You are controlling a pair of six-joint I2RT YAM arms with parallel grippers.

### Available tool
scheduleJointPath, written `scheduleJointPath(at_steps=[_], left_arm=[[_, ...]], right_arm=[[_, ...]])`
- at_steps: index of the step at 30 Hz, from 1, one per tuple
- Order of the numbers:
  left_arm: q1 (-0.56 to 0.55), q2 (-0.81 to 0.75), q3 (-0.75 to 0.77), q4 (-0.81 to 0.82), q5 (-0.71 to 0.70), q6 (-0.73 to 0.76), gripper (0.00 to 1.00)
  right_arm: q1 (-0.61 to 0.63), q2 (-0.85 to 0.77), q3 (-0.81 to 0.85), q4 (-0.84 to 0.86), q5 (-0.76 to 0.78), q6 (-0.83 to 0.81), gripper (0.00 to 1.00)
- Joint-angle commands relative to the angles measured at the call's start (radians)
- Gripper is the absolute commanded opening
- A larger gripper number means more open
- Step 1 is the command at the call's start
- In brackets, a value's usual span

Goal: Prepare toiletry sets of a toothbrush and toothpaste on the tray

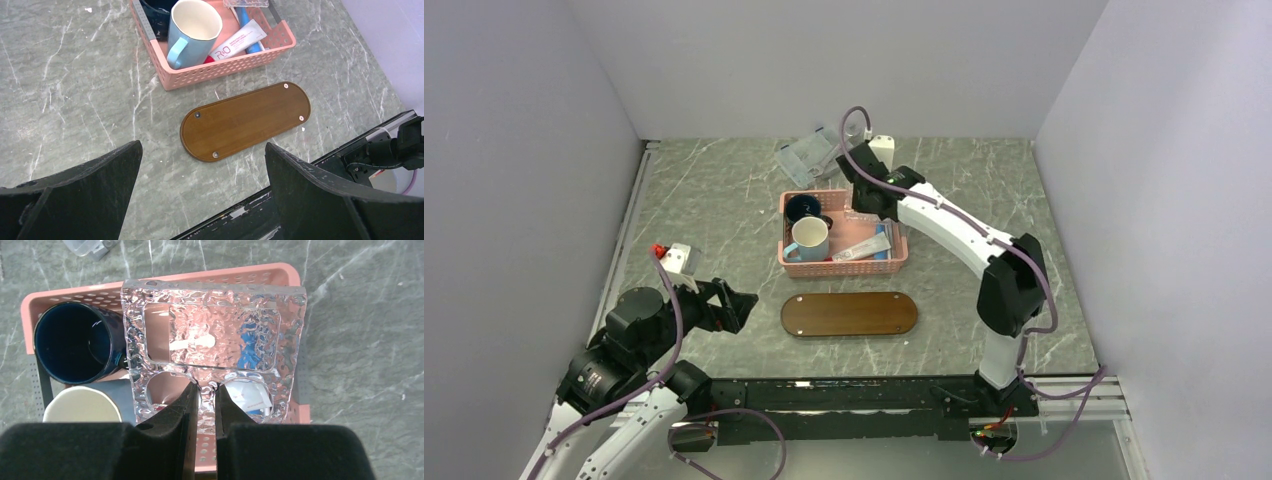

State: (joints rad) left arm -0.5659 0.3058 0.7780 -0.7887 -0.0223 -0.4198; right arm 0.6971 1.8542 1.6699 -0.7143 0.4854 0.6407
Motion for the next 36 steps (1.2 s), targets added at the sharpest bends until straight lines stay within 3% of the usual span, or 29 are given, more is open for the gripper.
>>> scheduleJointPath(at_steps=[1,23,36], left_arm=[[0.005,0.015,0.001,0.040,0.007,0.009,0.99],[0.010,0.035,0.002,0.037,0.003,0.006,0.99],[0.010,0.046,0.004,0.031,0.001,0.004,0.99]], right_arm=[[0.000,-0.105,-0.032,0.042,0.024,-0.075,0.00],[0.046,-0.461,-0.234,-0.109,-0.149,-0.152,0.00],[0.217,-0.589,-0.408,-0.197,-0.094,0.093,0.00]])
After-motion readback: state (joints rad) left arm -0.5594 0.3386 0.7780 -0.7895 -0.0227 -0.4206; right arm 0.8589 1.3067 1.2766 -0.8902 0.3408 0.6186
